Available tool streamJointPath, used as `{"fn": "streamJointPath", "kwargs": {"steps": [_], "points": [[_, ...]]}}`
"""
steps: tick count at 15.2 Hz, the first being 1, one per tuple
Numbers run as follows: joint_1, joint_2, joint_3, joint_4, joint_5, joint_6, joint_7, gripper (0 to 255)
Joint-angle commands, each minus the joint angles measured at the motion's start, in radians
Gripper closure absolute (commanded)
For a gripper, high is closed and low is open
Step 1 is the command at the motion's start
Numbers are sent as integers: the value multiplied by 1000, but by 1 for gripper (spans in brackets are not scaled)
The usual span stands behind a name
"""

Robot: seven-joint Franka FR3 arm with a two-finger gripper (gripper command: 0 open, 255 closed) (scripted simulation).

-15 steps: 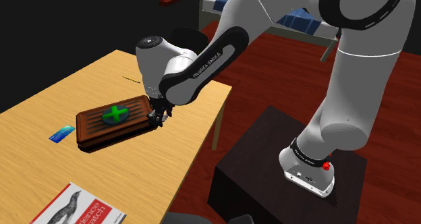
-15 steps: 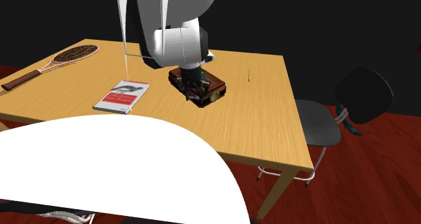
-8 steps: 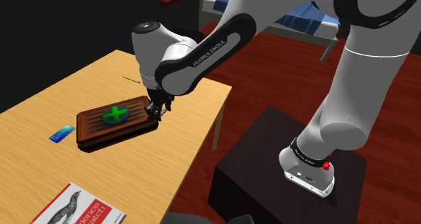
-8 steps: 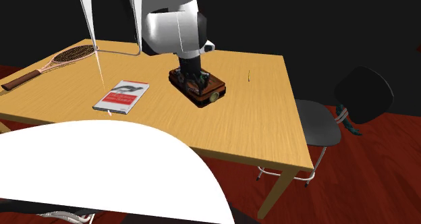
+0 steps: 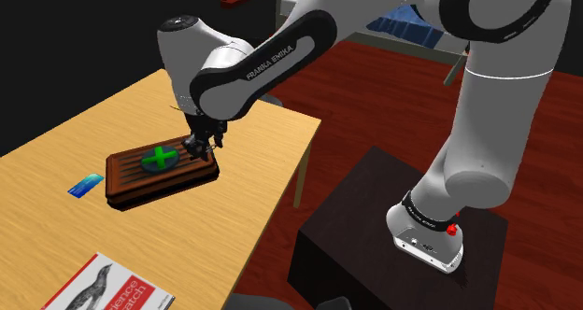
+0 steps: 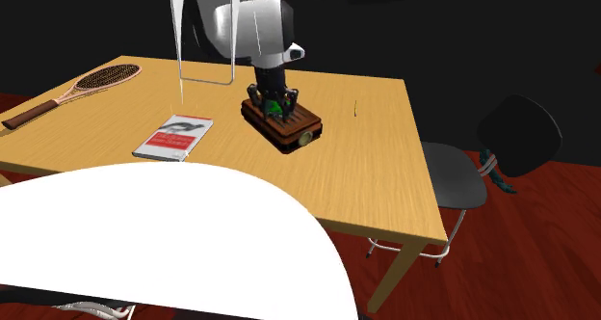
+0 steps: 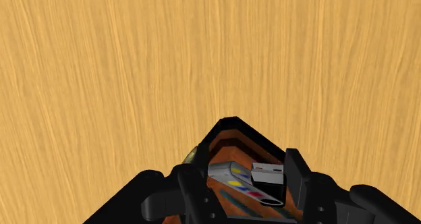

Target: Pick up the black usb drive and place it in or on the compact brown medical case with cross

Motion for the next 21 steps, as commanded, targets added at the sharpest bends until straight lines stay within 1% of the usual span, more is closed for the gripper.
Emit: {"fn": "streamJointPath", "kwargs": {"steps": [1, 4, 7, 9, 10, 21], "points": [[23, 74, -9, 117, -24, -50, 10, 255], [69, 195, -25, 310, -56, -127, 19, 255], [122, 331, -43, 536, -81, -220, 16, 255], [166, 437, -56, 722, -94, -297, 6, 255], [207, 539, -68, 906, -104, -375, -9, 255], [202, 583, -81, 834, -118, -261, 6, 255]]}}
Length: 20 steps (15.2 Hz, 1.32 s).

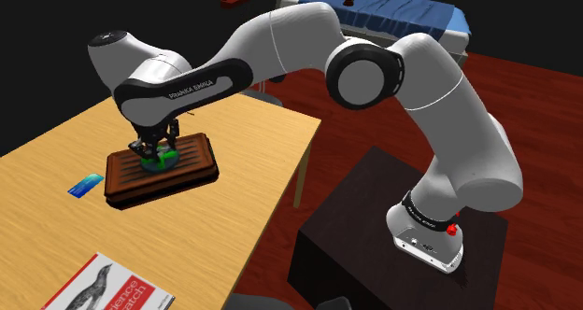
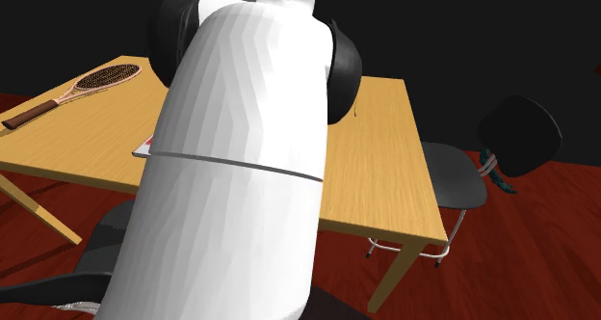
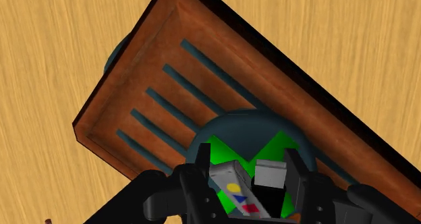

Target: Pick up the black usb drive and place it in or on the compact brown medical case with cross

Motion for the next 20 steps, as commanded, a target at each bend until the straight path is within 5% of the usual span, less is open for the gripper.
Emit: {"fn": "streamJointPath", "kwargs": {"steps": [1, 11, 12, 20], "points": [[2, 14, -3, -3, -3, 17, 3, 255], [2, 29, -6, -11, -8, 40, 6, 255], [0, 26, -6, -20, -8, 45, 7, 0], [3, -14, 4, 14, 4, -27, -1, 0]]}}
